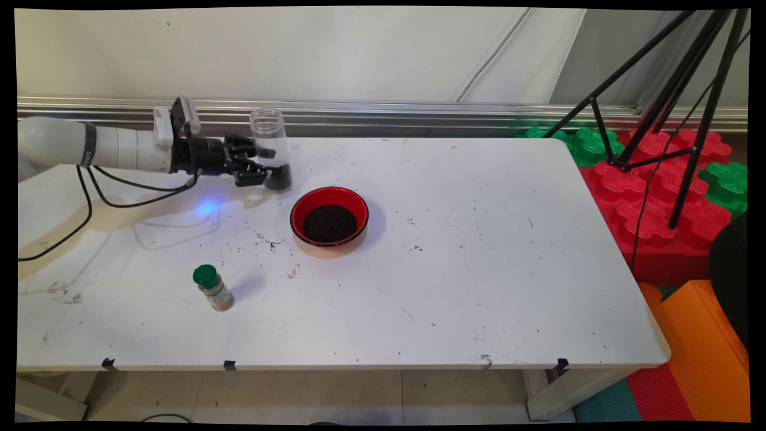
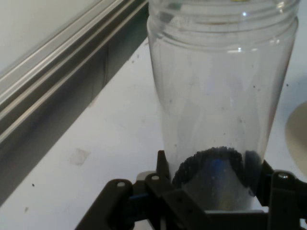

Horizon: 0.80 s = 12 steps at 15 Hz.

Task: Place the picked object on the table

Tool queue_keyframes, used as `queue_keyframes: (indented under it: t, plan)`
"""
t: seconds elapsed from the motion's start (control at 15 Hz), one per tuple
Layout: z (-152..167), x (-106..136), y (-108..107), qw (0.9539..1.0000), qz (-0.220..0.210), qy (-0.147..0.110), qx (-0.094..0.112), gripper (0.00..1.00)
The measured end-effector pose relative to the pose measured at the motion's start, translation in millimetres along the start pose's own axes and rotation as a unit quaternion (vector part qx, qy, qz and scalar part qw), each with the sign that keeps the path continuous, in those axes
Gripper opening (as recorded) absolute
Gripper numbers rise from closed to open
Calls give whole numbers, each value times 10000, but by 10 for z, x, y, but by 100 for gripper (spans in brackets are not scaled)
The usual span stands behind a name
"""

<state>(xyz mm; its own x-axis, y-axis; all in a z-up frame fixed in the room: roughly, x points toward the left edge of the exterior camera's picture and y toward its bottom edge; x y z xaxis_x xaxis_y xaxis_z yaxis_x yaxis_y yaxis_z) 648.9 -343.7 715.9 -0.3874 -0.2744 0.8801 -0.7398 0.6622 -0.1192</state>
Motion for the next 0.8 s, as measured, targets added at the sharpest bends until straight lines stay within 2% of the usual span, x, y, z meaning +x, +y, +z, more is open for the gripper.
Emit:
queue_keyframes:
  t: [0.6, 0.67, 0.8]
  plan:
    - [-13, -230, 50, 9999, 6, -98, -47, 0]
    - [-13, -250, 56, 9999, 5, -110, -58, 100]
    - [-25, -276, 60, 9999, 11, -114, -65, 100]
